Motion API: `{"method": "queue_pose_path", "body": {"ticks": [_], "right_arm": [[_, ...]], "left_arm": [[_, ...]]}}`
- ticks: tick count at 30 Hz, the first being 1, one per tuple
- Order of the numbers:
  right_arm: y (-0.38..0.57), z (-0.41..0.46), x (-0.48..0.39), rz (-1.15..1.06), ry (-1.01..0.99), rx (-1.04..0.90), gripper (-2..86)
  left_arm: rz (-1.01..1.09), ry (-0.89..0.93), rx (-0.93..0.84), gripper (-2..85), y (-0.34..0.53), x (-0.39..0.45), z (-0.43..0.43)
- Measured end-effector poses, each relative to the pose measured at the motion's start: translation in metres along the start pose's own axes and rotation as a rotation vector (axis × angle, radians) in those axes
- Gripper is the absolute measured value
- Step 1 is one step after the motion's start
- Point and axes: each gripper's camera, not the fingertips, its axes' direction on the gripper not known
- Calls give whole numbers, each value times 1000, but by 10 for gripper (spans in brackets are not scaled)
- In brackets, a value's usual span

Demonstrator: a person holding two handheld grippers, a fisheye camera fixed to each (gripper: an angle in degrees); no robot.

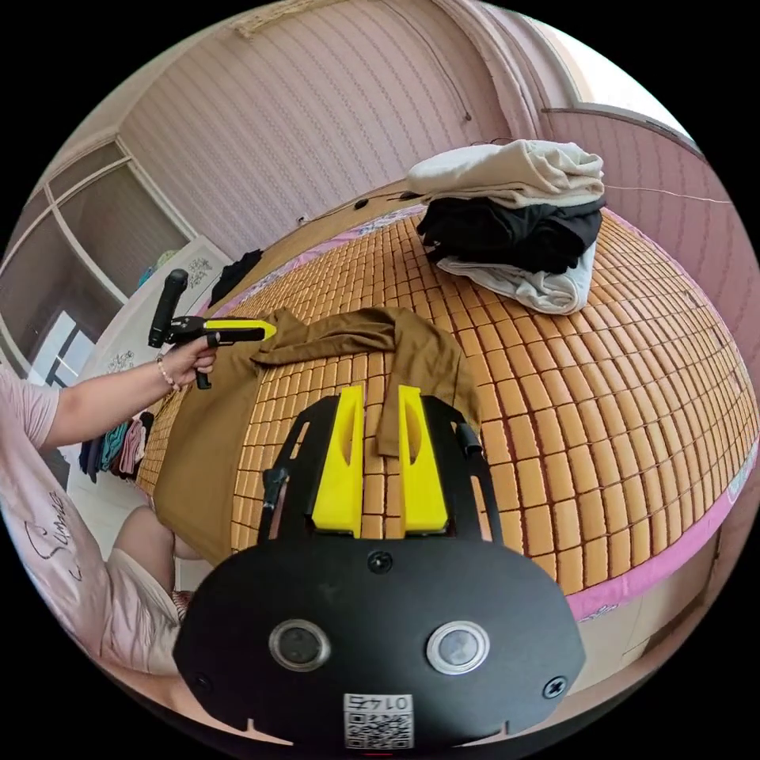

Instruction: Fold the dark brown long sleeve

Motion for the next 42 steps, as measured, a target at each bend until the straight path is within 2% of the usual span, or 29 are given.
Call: {"method": "queue_pose_path", "body": {"ticks": [3,5,7,8,10,12,13,15,18,20,25,29,30,33,37,40,42], "right_arm": [[-1,34,4,-60,122,-168,79],[4,37,13,-58,214,-138,30],[4,34,34,-28,130,-167,6],[5,29,54,18,9,-177,3],[14,11,86,75,-237,-77,1],[39,-24,133,145,-625,210,0],[46,-31,142,149,-668,280,0],[71,-46,174,305,-555,406,2],[96,-39,206,578,-297,421,12],[103,-35,215,637,-205,399,27],[96,-34,218,558,-163,415,62],[74,-8,214,498,-61,246,90],[70,-5,211,472,-30,222,76],[66,0,213,468,26,109,23],[79,-20,216,409,-36,78,15],[88,-29,220,400,-11,-79,16],[89,-37,216,417,82,-125,25]], "left_arm": [[67,16,-18,-7,-13,30,21],[73,30,-57,-7,-18,41,39],[53,52,-82,-8,-21,49,60],[54,51,-70,-9,-21,50,62],[54,63,-74,-9,-24,52,69],[48,75,-98,-9,-27,53,73],[52,75,-115,-9,-29,55,76],[67,63,-119,-8,-32,60,78],[90,63,-89,-7,-36,70,78],[92,89,-66,-7,-40,76,76],[145,171,-30,-7,-51,109,73],[240,232,-33,-7,-59,155,85],[277,241,-38,-7,-61,173,92],[342,225,-43,-6,-67,208,109],[348,227,-29,-3,-80,229,122],[407,158,-58,4,-87,243,137],[434,126,-79,9,-90,251,146]]}}
